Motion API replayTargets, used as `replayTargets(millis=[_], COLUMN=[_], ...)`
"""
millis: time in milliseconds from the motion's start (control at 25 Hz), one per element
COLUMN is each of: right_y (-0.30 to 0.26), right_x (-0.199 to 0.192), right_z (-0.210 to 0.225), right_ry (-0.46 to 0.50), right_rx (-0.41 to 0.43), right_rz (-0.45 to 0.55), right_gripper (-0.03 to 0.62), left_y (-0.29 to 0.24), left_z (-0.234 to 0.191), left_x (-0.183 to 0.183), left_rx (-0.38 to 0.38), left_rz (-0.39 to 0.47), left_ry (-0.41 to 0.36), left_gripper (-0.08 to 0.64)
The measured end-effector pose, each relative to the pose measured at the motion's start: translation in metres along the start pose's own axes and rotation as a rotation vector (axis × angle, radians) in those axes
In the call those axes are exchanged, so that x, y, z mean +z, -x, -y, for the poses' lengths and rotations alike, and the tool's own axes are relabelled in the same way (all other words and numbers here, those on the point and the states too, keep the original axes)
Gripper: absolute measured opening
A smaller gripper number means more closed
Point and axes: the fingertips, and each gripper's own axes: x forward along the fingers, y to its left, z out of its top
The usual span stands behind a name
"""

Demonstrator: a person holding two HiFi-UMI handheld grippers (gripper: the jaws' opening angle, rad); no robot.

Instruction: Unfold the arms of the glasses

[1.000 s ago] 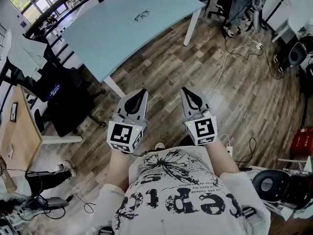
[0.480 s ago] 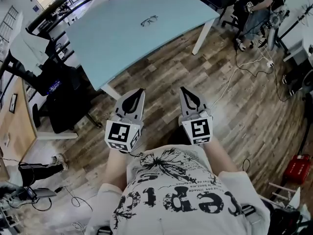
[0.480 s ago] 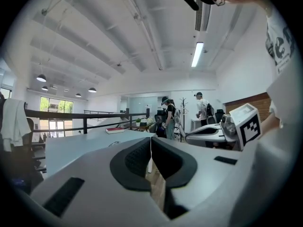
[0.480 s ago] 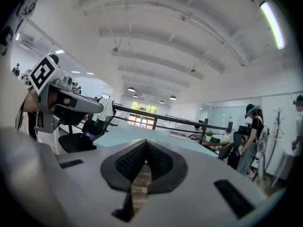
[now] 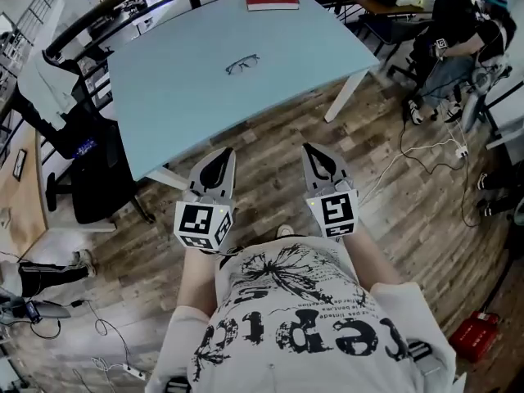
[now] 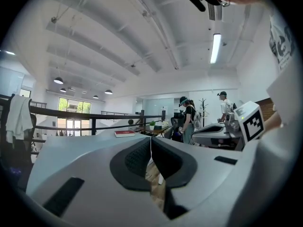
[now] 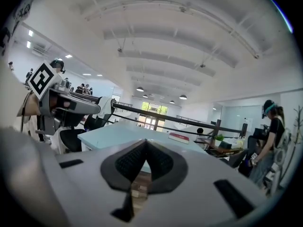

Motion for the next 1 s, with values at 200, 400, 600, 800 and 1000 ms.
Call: replayTargets(millis=[200, 400, 600, 800, 1000], right_y=[-0.029, -0.065, -0.112, -0.182, -0.275], right_x=[-0.012, -0.023, -0.024, -0.027, -0.021], right_z=[0.051, 0.078, 0.094, 0.120, 0.143], right_ry=[-0.005, -0.003, 0.036, 0.024, 0.032], right_rx=[0.050, 0.057, 0.054, 0.079, 0.114], right_rz=[0.002, -0.001, -0.004, -0.030, -0.058], right_gripper=[0.011, 0.011, 0.011, 0.011, 0.011], left_y=[-0.051, -0.090, -0.133, -0.196, -0.263], left_z=[0.010, -0.005, -0.035, -0.080, -0.142], left_x=[-0.002, -0.010, -0.012, -0.015, -0.009], left_rx=[0.037, 0.057, 0.057, 0.062, 0.072], left_rz=[-0.034, -0.066, -0.062, -0.064, -0.072], left_ry=[0.015, 0.016, 0.014, 0.036, 0.047], left_gripper=[0.019, 0.020, 0.020, 0.020, 0.018])
